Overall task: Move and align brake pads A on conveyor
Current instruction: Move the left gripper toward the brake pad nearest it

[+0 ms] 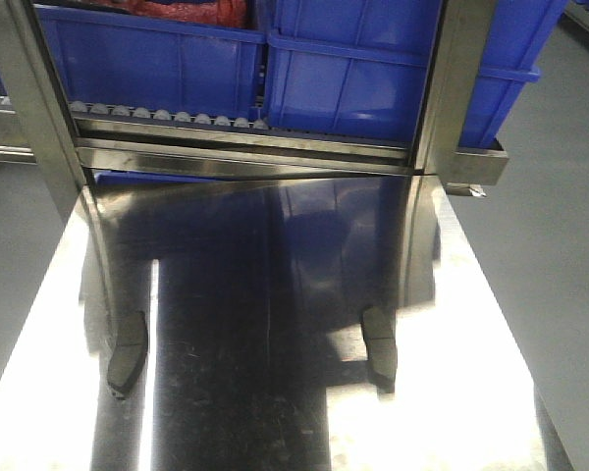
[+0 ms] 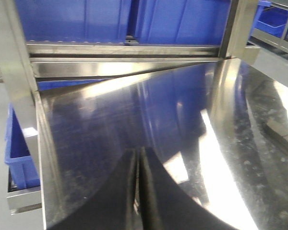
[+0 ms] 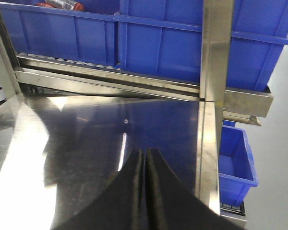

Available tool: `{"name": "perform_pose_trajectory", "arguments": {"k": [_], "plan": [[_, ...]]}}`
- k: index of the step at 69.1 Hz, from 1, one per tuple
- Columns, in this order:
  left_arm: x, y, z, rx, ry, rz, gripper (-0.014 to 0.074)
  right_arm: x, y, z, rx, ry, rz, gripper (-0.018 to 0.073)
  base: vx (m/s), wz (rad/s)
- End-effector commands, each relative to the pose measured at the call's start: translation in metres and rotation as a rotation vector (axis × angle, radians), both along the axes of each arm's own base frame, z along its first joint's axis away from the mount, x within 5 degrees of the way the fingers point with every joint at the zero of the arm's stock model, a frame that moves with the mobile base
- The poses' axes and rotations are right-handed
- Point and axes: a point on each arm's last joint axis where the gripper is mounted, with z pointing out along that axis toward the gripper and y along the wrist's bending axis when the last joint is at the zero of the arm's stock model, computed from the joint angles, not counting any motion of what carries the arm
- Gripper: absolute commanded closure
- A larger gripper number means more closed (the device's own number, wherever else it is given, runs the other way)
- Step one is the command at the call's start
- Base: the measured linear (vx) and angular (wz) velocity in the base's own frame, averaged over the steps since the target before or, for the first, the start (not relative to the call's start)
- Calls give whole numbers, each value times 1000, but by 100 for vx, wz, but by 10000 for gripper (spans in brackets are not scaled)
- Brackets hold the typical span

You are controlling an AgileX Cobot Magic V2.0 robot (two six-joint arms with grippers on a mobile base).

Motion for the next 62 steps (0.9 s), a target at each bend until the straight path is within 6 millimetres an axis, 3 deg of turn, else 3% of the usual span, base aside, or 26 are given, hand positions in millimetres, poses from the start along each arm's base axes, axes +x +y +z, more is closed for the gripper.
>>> {"name": "perform_pose_trajectory", "arguments": {"k": [1, 62], "plan": [[2, -3, 13, -25, -78, -23, 601, 1, 0, 16, 9, -93, -1, 567, 3, 14], [2, -3, 13, -25, -78, -23, 601, 1, 0, 16, 9, -93, -1, 567, 1, 2]]}}
